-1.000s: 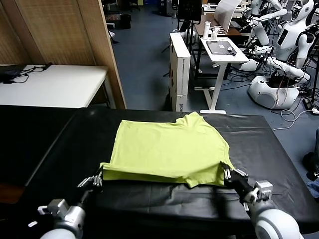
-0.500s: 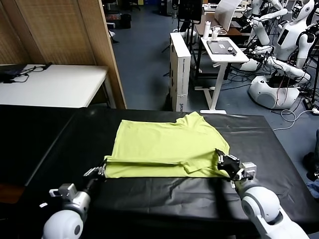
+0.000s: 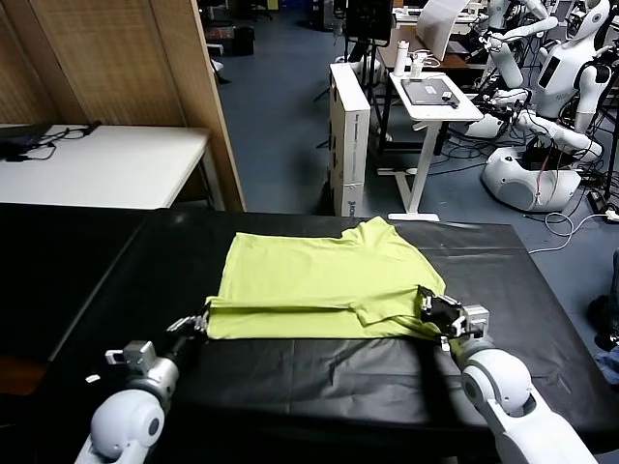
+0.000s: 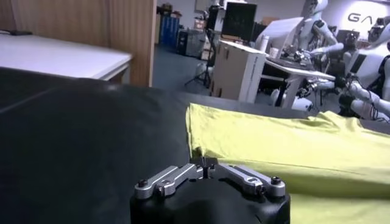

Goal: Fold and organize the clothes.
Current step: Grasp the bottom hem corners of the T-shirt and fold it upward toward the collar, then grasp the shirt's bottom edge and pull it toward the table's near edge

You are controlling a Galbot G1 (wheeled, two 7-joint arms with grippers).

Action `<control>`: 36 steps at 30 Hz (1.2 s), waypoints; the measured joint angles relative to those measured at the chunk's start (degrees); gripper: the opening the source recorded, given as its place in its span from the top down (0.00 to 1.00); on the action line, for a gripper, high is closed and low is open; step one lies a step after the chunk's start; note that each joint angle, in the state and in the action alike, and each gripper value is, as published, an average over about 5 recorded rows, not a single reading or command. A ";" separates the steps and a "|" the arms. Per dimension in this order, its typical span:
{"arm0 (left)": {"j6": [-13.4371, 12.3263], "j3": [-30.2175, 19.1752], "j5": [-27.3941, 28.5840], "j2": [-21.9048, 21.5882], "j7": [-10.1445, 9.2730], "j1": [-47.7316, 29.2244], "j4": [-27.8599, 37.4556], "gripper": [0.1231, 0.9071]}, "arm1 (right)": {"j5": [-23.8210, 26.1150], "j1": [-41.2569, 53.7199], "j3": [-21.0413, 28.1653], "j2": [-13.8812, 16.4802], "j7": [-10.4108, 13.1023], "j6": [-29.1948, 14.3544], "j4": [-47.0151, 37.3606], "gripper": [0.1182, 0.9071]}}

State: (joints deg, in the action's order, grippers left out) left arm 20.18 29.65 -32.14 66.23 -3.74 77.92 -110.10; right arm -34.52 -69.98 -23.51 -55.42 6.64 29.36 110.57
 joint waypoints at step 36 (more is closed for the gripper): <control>0.47 0.97 2.45 2.18 -0.02 9.12 -4.52 0.57 | 1.04 -18.63 -11.29 5.16 -3.40 -1.02 7.12 0.85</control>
State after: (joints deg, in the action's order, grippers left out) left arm 20.65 30.62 -29.68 68.41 -3.76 87.04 -114.62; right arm -33.48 -88.61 -34.81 -50.25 3.23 28.34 117.70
